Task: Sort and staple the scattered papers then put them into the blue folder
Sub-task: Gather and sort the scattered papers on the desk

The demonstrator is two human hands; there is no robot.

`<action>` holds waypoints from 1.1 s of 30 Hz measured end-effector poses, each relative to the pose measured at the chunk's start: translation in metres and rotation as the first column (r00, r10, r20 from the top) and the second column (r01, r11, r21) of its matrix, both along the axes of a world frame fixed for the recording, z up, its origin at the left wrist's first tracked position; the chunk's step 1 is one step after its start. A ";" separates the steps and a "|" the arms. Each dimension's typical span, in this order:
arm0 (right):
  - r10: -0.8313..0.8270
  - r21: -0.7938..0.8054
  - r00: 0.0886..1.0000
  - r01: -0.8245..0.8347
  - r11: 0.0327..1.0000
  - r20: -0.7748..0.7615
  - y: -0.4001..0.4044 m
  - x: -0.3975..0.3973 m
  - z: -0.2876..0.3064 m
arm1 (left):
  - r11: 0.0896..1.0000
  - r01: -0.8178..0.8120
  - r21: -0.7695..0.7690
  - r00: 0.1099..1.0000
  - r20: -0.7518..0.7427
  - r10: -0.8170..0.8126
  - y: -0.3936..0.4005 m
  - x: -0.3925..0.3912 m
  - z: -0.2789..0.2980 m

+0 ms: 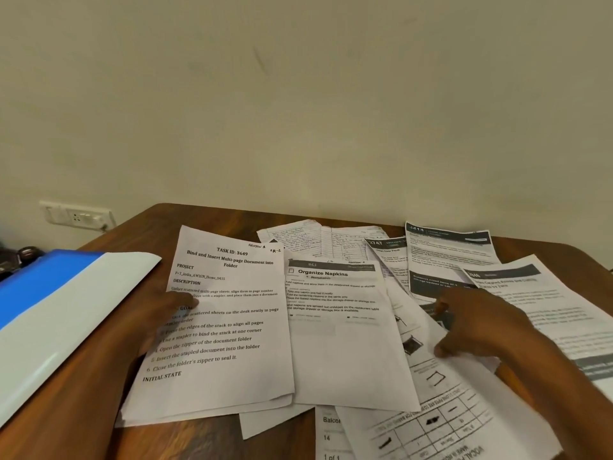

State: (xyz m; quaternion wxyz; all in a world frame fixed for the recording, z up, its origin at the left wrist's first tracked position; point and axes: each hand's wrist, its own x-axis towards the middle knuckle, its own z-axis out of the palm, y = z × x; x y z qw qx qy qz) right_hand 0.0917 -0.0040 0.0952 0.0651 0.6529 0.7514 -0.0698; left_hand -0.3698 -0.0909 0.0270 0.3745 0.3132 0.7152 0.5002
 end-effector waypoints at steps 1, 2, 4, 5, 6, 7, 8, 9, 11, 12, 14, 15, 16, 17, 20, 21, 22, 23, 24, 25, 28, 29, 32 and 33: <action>-0.009 0.032 1.000 0.008 0.999 0.025 0.000 0.000 0.001 | 1.000 0.000 0.004 1.000 -0.008 0.000 0.000 0.001 0.000; -0.012 0.076 1.000 0.011 0.997 0.017 -0.001 -0.002 0.001 | 1.000 0.005 0.010 1.000 -0.006 -0.005 -0.001 0.002 0.001; -0.002 0.154 0.997 0.015 0.988 -0.082 -0.002 -0.009 -0.003 | 1.000 0.007 0.014 1.000 0.011 -0.007 -0.001 0.002 0.000; 0.003 0.160 0.989 0.021 0.987 -0.146 -0.002 -0.013 -0.006 | 1.000 0.006 0.011 1.000 0.012 -0.006 -0.001 0.000 0.000; 0.000 0.134 0.978 0.028 0.991 -0.207 -0.002 -0.018 -0.011 | 1.000 0.006 0.008 1.000 0.006 -0.006 -0.001 -0.001 -0.001; -0.008 0.099 0.967 0.034 0.994 -0.254 -0.001 -0.022 -0.015 | 1.000 0.000 0.001 1.000 0.000 0.000 -0.001 -0.004 -0.002; -0.014 0.073 0.959 0.036 0.997 -0.282 -0.002 -0.025 -0.019 | 1.000 0.002 -0.003 1.000 -0.003 -0.002 -0.001 -0.004 -0.002; -0.014 0.059 0.956 0.032 0.998 -0.293 -0.003 -0.028 -0.022 | 1.000 0.006 -0.002 1.000 -0.004 -0.006 -0.001 -0.005 -0.002; -0.007 0.058 0.958 0.025 0.998 -0.287 -0.005 -0.034 -0.027 | 1.000 0.017 0.008 1.000 -0.008 -0.017 0.000 -0.004 -0.002; -0.005 0.063 0.957 0.025 0.998 -0.291 -0.006 -0.037 -0.030 | 1.000 0.018 0.011 1.000 -0.009 -0.018 0.000 -0.003 -0.002; -0.013 0.064 0.941 0.037 0.997 -0.339 -0.006 -0.040 -0.036 | 1.000 0.015 0.016 1.000 0.000 -0.015 0.000 0.001 -0.001; -0.018 0.057 0.931 0.041 0.998 -0.364 -0.005 -0.042 -0.038 | 1.000 0.010 0.016 1.000 0.006 -0.010 0.000 0.002 -0.001; -0.023 0.048 0.925 0.044 0.998 -0.380 -0.005 -0.043 -0.039 | 1.000 0.009 0.016 1.000 0.005 -0.009 0.001 0.002 -0.001; -0.029 0.038 0.919 0.048 0.998 -0.392 -0.004 -0.043 -0.040 | 1.000 0.004 0.011 1.000 0.007 -0.004 0.000 0.004 0.000; -0.049 0.005 0.900 0.057 0.998 -0.433 -0.003 -0.044 -0.041 | 1.000 -0.007 0.000 1.000 -0.006 0.007 0.000 0.001 -0.001; -0.058 -0.006 0.892 0.062 0.998 -0.448 -0.003 -0.044 -0.042 | 1.000 -0.010 -0.003 1.000 -0.012 0.010 -0.001 0.001 0.001; -0.067 -0.016 0.883 0.067 0.998 -0.464 -0.002 -0.044 -0.043 | 1.000 -0.006 -0.006 1.000 -0.020 0.006 0.000 0.000 0.000; -0.080 -0.029 0.872 0.076 0.997 -0.483 -0.001 -0.044 -0.043 | 1.000 -0.007 -0.012 1.000 -0.023 0.007 -0.001 0.002 0.002; -0.096 -0.046 0.857 0.085 0.995 -0.506 0.000 -0.044 -0.044 | 1.000 -0.001 -0.016 1.000 -0.028 0.001 0.000 0.001 0.001; -0.116 -0.068 0.839 0.094 0.993 -0.532 0.002 -0.043 -0.045 | 1.000 -0.004 -0.022 1.000 -0.028 0.003 -0.001 0.003 0.002; -0.170 -0.142 0.767 0.104 0.984 -0.619 0.006 -0.041 -0.046 | 1.000 -0.012 -0.024 0.999 -0.034 0.011 0.000 0.004 0.002; -0.175 -0.154 0.747 0.099 0.983 -0.641 0.007 -0.041 -0.046 | 0.999 -0.017 -0.029 0.999 -0.042 0.016 0.001 0.004 0.003; -0.161 -0.166 0.731 0.067 0.984 -0.663 0.008 -0.040 -0.047 | 0.999 -0.022 -0.032 0.999 -0.032 0.021 0.001 0.003 0.002; -0.150 -0.164 0.736 0.053 0.985 -0.660 0.008 -0.040 -0.047 | 0.999 -0.026 -0.033 0.999 -0.023 0.025 0.000 0.004 0.002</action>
